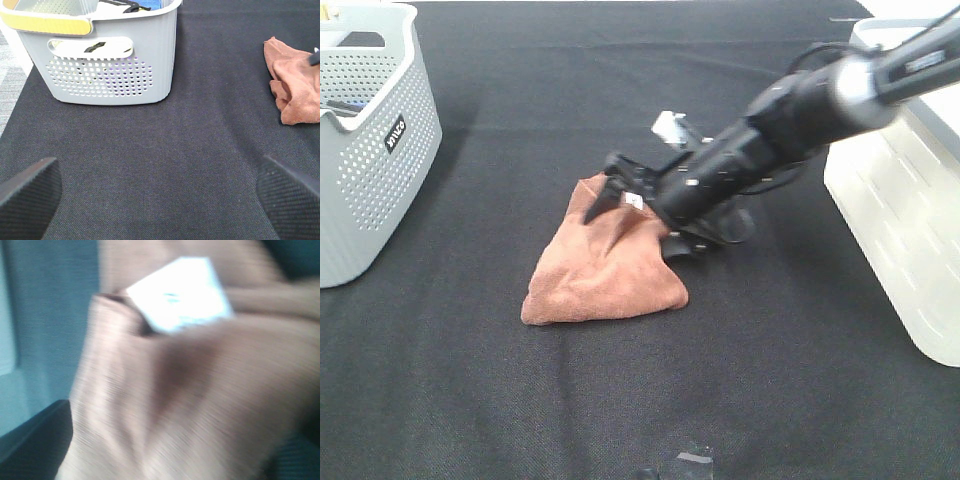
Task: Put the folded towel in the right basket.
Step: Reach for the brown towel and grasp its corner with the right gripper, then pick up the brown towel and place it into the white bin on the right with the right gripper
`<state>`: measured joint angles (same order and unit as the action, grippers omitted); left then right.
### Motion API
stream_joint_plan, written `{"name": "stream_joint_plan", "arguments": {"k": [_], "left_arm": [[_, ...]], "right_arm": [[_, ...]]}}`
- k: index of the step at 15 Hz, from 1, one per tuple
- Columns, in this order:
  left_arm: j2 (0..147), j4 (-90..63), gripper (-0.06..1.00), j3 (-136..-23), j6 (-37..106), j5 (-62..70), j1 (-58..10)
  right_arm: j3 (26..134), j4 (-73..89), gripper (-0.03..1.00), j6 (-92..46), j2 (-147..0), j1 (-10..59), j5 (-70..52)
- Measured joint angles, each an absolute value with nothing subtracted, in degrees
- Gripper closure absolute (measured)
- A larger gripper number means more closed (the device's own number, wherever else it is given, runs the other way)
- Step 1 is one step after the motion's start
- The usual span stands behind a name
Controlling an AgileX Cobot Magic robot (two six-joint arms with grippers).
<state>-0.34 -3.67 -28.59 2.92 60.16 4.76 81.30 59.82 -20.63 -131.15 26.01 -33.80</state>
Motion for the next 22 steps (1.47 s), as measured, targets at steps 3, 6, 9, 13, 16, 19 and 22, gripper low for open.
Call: {"name": "stream_joint_plan", "arguments": {"k": [3,6,9,13,16,19,22], "left_arm": [[-0.34,-3.67,-0.04,-28.59,2.92,60.16,4.76],[-0.34,-3.67,-0.04,-28.59,2.92,60.16,4.76],[-0.34,-3.67,-0.04,-28.59,2.92,60.16,4.76],[-0.34,-3.67,-0.04,-28.59,2.92,60.16,4.76],[-0.34,-3.67,-0.04,-28.59,2.92,60.16,4.76],[-0.34,-3.67,-0.04,-28.59,2.92,60.16,4.76],[-0.34,-3.67,-0.04,-28.59,2.92,60.16,4.76]], "right_arm": [[86.63,59.64,0.19,-21.89,-134.07,30.65,-32.14],[88.06,58.04,0.76,-21.94,-135.79,31.11,-32.03],[90.81,54.37,0.81,-22.0,-136.02,31.17,-36.04],[94.71,47.96,0.81,-20.11,-132.58,30.94,-43.26],[103.48,38.16,0.81,-13.98,-125.13,28.88,-51.97],[110.98,30.42,0.81,-7.62,-120.66,26.53,-62.34],[116.83,24.52,0.81,-3.78,-114.82,23.2,-68.98]]}}
